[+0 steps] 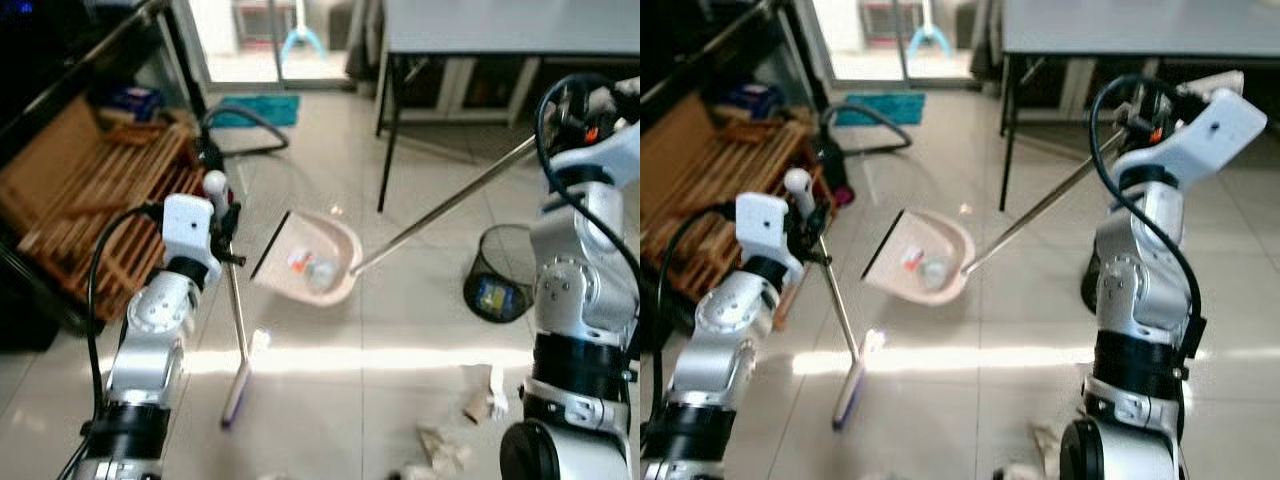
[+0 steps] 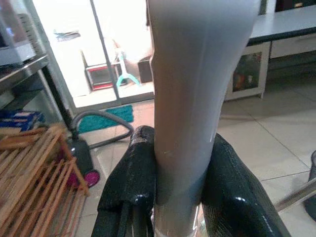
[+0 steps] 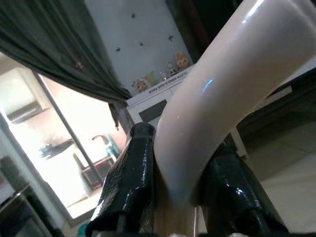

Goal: Sweep floor

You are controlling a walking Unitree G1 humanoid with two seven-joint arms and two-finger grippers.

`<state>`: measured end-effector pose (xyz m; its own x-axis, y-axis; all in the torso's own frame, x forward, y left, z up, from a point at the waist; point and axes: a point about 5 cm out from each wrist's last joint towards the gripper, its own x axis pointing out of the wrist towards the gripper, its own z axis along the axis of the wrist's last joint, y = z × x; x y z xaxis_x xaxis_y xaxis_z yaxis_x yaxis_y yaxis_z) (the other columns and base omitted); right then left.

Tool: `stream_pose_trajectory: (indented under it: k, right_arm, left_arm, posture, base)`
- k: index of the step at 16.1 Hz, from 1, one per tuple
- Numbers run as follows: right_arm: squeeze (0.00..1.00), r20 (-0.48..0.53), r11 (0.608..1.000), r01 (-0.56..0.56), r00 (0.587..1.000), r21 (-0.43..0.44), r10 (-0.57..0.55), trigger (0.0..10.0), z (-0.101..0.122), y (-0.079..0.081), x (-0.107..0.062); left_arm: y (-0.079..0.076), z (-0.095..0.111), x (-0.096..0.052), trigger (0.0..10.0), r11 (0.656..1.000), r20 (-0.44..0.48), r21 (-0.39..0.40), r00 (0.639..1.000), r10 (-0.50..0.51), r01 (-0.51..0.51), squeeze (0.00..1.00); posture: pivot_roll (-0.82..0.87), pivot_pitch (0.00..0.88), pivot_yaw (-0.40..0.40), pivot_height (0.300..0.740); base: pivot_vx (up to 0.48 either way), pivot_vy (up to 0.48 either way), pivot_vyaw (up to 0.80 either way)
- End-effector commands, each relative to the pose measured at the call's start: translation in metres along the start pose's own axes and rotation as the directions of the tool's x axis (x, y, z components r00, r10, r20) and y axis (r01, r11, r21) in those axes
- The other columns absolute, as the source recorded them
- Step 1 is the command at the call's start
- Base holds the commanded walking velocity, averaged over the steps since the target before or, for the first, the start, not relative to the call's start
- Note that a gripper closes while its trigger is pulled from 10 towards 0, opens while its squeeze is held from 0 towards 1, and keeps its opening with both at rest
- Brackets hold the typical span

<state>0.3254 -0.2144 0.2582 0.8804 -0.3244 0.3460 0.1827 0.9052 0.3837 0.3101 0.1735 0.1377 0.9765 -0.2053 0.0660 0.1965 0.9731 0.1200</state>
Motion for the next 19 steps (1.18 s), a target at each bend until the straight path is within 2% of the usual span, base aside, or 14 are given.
stream_pose_trajectory:
  k: [1, 6, 16, 19]
  right_arm:
    - [0.0, 0.06, 1.0, 0.005, 0.998, 0.001, -0.005, 10.0, 0.0117, 0.0, 0.0027]
    - [0.0, 0.054, 1.0, -0.008, 0.998, -0.005, 0.009, 10.0, 0.0114, 0.0018, 0.0028]
    - [0.0, 0.042, 1.0, -0.014, 0.999, -0.01, 0.014, 10.0, 0.0075, 0.0052, -0.0006]
    - [0.0, 0.035, 1.0, -0.007, 0.999, -0.014, 0.008, 10.0, 0.0057, 0.0051, -0.0003]
  left_arm:
    - [0.0004, 0.0097, 0.0035, 10.0, 1.0, 0.048, 0.013, 0.999, 0.001, -0.001, 0.0]
    - [0.0053, 0.0078, -0.0008, 10.0, 1.0, 0.043, 0.016, 0.999, 0.018, -0.019, 0.0]
    - [0.003, 0.006, -0.0022, 10.0, 1.0, 0.04, 0.024, 0.999, 0.003, -0.004, 0.0]
    - [0.0033, 0.0054, -0.0027, 10.0, 1.0, 0.04, 0.02, 0.999, 0.01, -0.011, 0.0]
  posture:
    - [0.0, 0.025, 0.071, 0.74]
    - [0.0, 0.046, 0.065, 0.74]
    - [-0.01, 0.023, 0.062, 0.74]
    - [-0.01, 0.023, 0.059, 0.74]
  base:
    - [0.368, 0.0, 0.0]
    - [0.368, 0.0, 0.0]
    - [0.367, 0.0, 0.0]
    - [0.368, 0.0, -0.75]
